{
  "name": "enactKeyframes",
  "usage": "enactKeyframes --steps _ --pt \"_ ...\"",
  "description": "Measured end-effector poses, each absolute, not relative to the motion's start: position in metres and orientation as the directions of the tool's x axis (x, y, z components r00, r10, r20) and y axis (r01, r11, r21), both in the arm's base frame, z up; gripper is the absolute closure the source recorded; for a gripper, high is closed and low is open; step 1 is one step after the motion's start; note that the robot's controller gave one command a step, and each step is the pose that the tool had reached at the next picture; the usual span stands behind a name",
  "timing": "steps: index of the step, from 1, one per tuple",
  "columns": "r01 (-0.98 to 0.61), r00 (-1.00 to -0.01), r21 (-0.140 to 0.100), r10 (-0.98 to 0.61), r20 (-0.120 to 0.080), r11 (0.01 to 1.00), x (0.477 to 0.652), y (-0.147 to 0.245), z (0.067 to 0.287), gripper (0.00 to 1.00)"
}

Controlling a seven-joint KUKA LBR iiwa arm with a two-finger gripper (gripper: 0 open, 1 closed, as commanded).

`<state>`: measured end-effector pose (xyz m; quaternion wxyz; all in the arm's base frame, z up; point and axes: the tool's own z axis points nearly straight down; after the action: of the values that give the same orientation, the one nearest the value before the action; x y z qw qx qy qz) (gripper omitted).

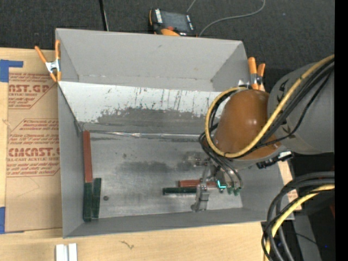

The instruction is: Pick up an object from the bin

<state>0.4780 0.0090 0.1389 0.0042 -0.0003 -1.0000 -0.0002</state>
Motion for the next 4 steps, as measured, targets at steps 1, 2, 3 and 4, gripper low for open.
enactKeyframes --steps 1,2,3,4 --pt "-0.026 -1.0 0.0 -0.026 0.005 1.0 0.4999 0.0105 0.0656 0.0" --pt "-0.025 -1.0 0.0 -0.025 0.0 1.0 0.5008 0.0105 0.0693 1.0" --pt "-0.025 -1.0 0.001 -0.025 0.001 1.0 0.5008 0.0105 0.0693 0.0" --pt "-0.025 -1.0 0.001 -0.025 0.0 1.0 0.501 0.0105 0.0695 1.0"
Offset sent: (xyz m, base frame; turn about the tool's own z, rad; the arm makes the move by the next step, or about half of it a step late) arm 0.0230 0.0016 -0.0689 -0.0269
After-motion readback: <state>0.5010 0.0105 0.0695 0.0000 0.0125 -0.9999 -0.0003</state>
